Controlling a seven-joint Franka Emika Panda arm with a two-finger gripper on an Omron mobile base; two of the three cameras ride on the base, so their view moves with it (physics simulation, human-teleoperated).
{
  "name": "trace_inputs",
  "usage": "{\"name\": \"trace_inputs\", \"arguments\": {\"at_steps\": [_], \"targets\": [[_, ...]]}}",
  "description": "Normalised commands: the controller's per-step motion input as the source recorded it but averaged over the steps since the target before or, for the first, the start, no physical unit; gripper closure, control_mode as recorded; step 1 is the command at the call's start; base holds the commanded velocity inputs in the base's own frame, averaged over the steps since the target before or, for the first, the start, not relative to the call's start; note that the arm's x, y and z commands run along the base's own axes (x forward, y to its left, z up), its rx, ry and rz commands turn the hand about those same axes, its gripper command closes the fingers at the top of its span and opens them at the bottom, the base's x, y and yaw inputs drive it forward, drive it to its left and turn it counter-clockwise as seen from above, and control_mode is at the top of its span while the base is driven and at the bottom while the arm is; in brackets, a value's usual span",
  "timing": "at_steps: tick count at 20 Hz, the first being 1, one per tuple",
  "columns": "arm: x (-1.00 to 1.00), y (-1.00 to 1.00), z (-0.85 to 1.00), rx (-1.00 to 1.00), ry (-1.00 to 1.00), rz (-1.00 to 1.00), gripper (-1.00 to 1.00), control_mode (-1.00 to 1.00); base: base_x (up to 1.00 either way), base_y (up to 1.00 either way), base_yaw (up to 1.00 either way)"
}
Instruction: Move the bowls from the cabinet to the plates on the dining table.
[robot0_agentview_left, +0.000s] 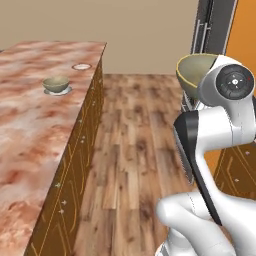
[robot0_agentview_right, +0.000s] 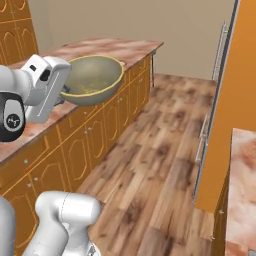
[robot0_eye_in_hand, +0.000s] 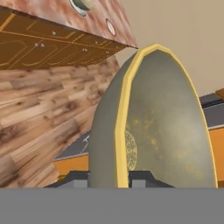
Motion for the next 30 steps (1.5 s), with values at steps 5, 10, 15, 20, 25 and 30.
{"name": "trace_inputs", "arguments": {"at_steps": [5, 10, 15, 20, 25, 30], "targets": [[0.0, 0.0, 0.0, 0.0, 0.0, 0.0, 1.0, 1.0, 0.8, -0.4, 0.11], [0.0, 0.0, 0.0, 0.0, 0.0, 0.0, 1.0, 1.0, 0.8, -0.4, 0.1], [0.0, 0.0, 0.0, 0.0, 0.0, 0.0, 1.0, 1.0, 0.83, -0.4, 0.08], [0.0, 0.0, 0.0, 0.0, 0.0, 0.0, 1.0, 1.0, 0.84, -0.41, 0.08], [0.0, 0.0, 0.0, 0.0, 0.0, 0.0, 1.0, 1.0, 0.79, -0.46, 0.06], [0.0, 0.0, 0.0, 0.0, 0.0, 0.0, 1.0, 1.0, 0.72, -0.54, 0.05]]}}
